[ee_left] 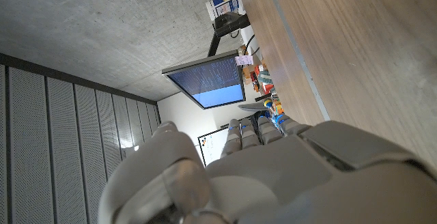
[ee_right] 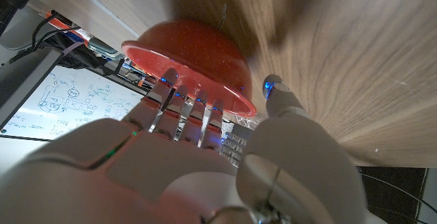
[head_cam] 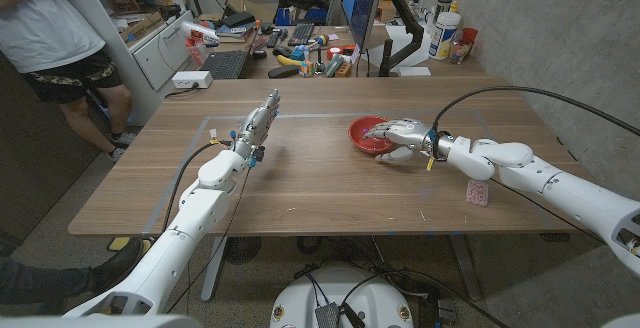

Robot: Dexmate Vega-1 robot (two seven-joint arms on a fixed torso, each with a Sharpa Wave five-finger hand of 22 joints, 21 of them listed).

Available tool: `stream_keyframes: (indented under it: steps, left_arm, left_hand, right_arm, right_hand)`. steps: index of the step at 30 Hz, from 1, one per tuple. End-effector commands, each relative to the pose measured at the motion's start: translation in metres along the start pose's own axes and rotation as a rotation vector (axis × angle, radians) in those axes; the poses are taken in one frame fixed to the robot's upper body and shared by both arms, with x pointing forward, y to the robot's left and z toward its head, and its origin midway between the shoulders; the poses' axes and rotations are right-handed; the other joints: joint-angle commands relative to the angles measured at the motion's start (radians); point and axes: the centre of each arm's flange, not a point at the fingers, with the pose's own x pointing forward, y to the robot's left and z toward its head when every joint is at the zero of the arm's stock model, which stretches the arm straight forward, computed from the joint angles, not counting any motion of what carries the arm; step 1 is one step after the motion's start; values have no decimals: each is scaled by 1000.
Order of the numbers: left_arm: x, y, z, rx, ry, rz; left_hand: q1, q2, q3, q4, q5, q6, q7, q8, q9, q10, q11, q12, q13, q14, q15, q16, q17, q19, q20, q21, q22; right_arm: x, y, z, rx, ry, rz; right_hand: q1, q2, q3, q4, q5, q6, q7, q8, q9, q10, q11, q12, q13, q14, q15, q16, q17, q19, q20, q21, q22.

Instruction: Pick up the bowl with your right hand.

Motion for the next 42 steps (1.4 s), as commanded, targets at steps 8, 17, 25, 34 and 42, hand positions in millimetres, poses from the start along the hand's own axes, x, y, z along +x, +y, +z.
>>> stream_keyframes:
  steps: [8, 17, 25, 34, 42]
  left_arm:
    - [1, 3, -3, -16, -5, 3]
    - [0, 7, -4, -22, -6, 10]
    - [-1, 8, -4, -25, -7, 17]
    - [0, 7, -5, -30, -11, 16]
    - [-1, 6, -9, -37, -5, 19]
  left_hand:
    - [7, 6, -7, 2, 5, 10, 0, 6, 3, -5, -3, 3, 6, -6, -3, 5, 4, -9, -27, -1, 2]
    - [7, 7, -8, 2, 5, 11, 1, 6, 3, -5, -6, 3, 6, -6, -3, 5, 4, -10, -27, -1, 2]
    - [7, 7, -9, 2, 5, 12, 1, 6, 3, -6, -6, 3, 6, -6, -3, 5, 4, -11, -26, 0, 2]
    - [7, 7, -10, 2, 5, 12, 2, 5, 4, -8, -7, 2, 6, -6, -3, 5, 4, -12, -24, 0, 2]
    - [8, 8, -11, 2, 5, 12, 2, 5, 4, -9, -7, 2, 6, -5, -4, 6, 4, -12, -24, 0, 2]
  right_arm:
    - [0, 6, -7, -26, 19, 21]
    - [2, 7, -7, -31, 13, 10]
    - [3, 5, -8, -31, 6, -21]
    - [4, 0, -9, -31, -14, -58]
    - [6, -1, -7, -52, -21, -58]
  right_hand:
    - [26, -5, 11, -2, -1, 49, -10, 16, 2, 25, -4, 11, 2, 14, -57, 3, 3, 17, -4, -9, 3]
    - [49, -7, 20, -4, -2, 79, -23, 18, 2, 66, -17, 24, 3, 61, -71, 14, 3, 32, -10, -17, 4]
    - [64, -4, 28, 0, -4, 122, -28, 25, 3, 97, -15, 31, 3, 112, -91, 25, 5, 55, -7, -21, 4]
    - [111, 8, 54, -2, -4, 232, -42, 47, 5, 196, -26, 62, 7, 208, -116, 37, 7, 109, -24, -27, 4]
    - [174, 21, 83, -8, -5, 350, -48, 72, 5, 252, -44, 77, 11, 283, -138, 43, 9, 143, -36, -39, 3]
